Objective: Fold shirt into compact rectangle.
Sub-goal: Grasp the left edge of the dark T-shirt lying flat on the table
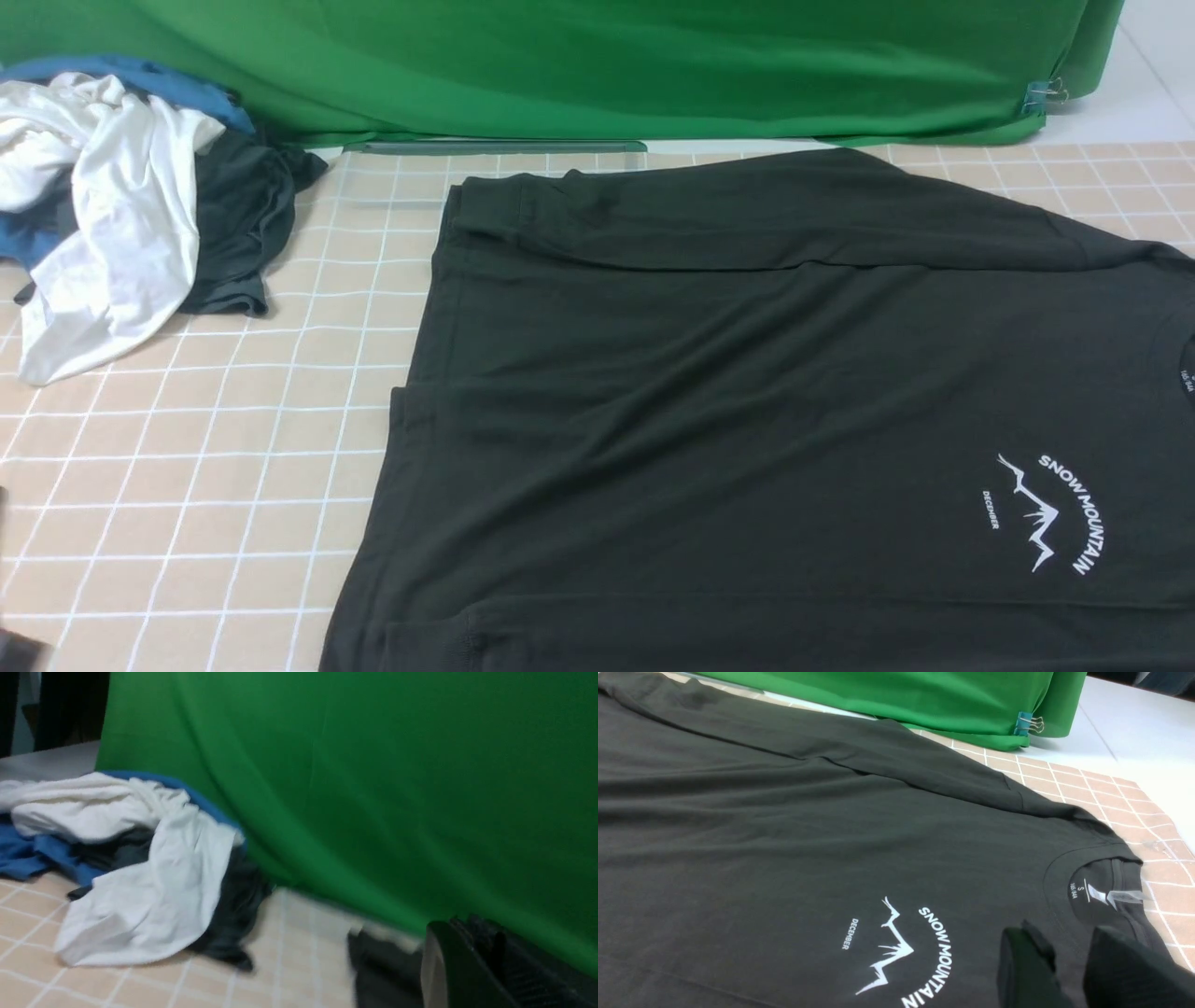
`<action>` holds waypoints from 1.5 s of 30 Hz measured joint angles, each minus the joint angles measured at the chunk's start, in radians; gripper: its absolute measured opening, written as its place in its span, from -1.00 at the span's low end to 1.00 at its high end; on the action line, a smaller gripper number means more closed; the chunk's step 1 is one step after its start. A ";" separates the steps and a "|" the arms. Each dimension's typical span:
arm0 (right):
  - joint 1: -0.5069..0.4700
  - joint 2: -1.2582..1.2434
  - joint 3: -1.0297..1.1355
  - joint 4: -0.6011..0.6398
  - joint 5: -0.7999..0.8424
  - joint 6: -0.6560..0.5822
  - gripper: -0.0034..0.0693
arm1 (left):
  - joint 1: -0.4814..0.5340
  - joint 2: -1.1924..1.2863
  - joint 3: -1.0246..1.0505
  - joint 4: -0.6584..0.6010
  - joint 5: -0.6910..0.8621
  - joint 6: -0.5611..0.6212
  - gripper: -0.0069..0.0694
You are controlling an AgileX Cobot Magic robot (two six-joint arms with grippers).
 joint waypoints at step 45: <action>0.191 0.649 -0.720 0.130 0.394 0.252 -0.80 | -0.567 1.432 -0.713 0.256 0.841 -0.116 -0.75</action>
